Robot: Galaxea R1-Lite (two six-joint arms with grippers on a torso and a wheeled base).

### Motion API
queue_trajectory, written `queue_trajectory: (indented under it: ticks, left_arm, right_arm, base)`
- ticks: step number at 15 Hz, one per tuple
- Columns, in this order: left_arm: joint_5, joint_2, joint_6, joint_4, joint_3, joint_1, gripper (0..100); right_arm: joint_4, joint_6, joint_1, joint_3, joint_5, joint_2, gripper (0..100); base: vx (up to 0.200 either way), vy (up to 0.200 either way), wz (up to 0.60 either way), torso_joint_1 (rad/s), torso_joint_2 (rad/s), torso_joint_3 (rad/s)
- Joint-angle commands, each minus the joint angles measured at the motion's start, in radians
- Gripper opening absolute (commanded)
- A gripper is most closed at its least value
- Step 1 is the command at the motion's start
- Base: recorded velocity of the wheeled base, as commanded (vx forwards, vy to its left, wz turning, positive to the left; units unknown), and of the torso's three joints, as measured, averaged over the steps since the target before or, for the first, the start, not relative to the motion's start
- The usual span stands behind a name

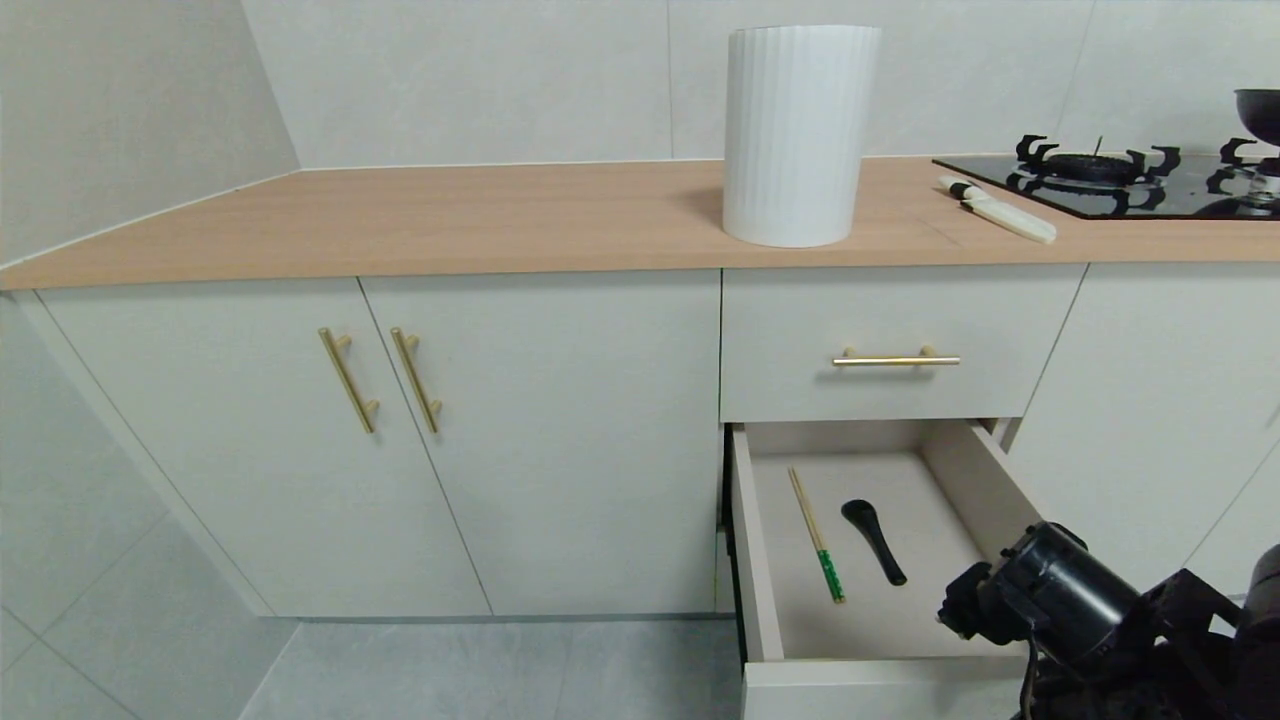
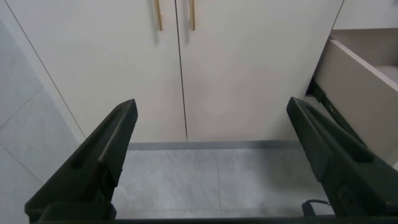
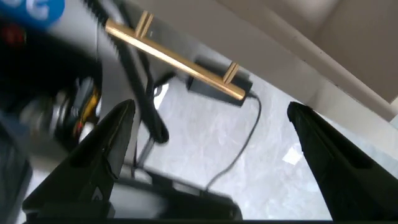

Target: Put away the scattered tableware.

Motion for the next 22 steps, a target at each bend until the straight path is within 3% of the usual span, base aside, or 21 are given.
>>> queue_trajectory:
  ticks: [1, 7, 22]
  left_arm:
    - [0.000, 0.000, 0.000, 0.000, 0.000, 0.000, 100]
    - [0.000, 0.000, 0.000, 0.000, 0.000, 0.000, 100]
    - [0.000, 0.000, 0.000, 0.000, 0.000, 0.000, 100]
  right_arm:
    - [-0.020, 0.011, -0.015, -0.008, -0.002, 0.036, 100]
    - [-0.165, 0.087, -0.064, -0.034, -0.045, 0.100, 100]
    - [-0.775, 0.147, -0.215, -0.039, -0.048, 0.359, 100]
  base:
    - [0.000, 0.000, 0.00, 0.000, 0.00, 0.000]
    - [0.000, 0.000, 0.00, 0.000, 0.00, 0.000]
    - [0.000, 0.000, 0.00, 0.000, 0.00, 0.000]
